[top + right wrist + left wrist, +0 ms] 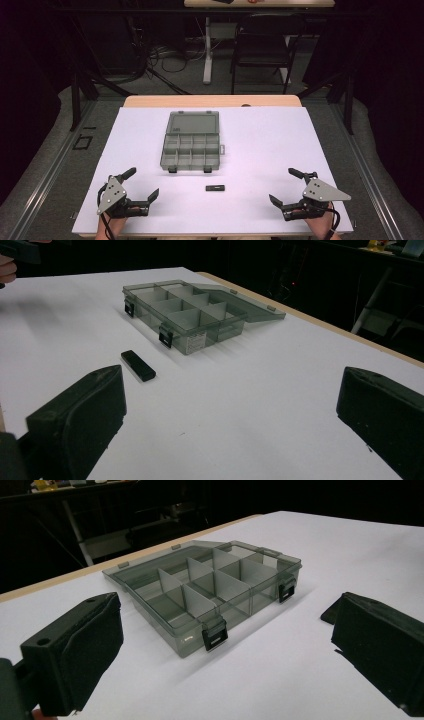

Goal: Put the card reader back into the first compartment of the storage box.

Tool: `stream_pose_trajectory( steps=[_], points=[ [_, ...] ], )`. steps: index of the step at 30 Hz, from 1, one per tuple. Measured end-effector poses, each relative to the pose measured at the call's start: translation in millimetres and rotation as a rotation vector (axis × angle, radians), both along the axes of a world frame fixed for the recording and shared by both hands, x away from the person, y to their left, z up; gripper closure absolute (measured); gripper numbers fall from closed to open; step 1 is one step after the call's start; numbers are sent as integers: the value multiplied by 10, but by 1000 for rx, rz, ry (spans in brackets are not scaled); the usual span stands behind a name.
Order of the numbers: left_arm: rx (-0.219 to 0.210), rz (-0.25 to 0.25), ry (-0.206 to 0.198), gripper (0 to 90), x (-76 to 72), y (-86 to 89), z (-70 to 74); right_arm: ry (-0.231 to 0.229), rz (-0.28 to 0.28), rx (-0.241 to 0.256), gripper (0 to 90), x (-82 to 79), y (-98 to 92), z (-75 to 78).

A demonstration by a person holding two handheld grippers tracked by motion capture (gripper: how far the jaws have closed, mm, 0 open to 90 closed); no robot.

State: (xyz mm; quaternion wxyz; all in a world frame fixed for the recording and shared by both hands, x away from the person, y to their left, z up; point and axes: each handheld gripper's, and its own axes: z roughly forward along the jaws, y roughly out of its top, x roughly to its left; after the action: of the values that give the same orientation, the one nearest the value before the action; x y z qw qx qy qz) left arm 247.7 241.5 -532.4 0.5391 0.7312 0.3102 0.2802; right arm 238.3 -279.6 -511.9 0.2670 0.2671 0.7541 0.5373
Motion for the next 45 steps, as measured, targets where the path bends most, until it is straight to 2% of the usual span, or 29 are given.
stream_pose_trajectory(
  steps=[12, 16, 22, 28, 32, 33, 45],
  points=[
    [3, -5, 22, 1, 4, -3, 12, 18, 6, -3, 0, 23, 3, -14],
    [8, -6, 45, 1, 20, -11, 15, 27, 4, 1, 0, 25, 1, -19],
    [65, -51, 120, 1, 51, -54, 77, 33, 5, -6, 0, 42, 3, -27],
    [99, -71, 133, 1, 52, -141, 136, 32, 9, -9, 0, 55, 15, -32],
    [108, -83, 158, 1, 84, -173, 137, 41, 6, -13, 0, 62, 10, -39],
    [110, -89, 175, 1, 109, -189, 131, 42, 4, -14, 0, 65, 7, -41],
    [195, -132, 210, 0, 203, -337, 158, 55, 9, -19, 0, 80, 19, -56]
  ],
)
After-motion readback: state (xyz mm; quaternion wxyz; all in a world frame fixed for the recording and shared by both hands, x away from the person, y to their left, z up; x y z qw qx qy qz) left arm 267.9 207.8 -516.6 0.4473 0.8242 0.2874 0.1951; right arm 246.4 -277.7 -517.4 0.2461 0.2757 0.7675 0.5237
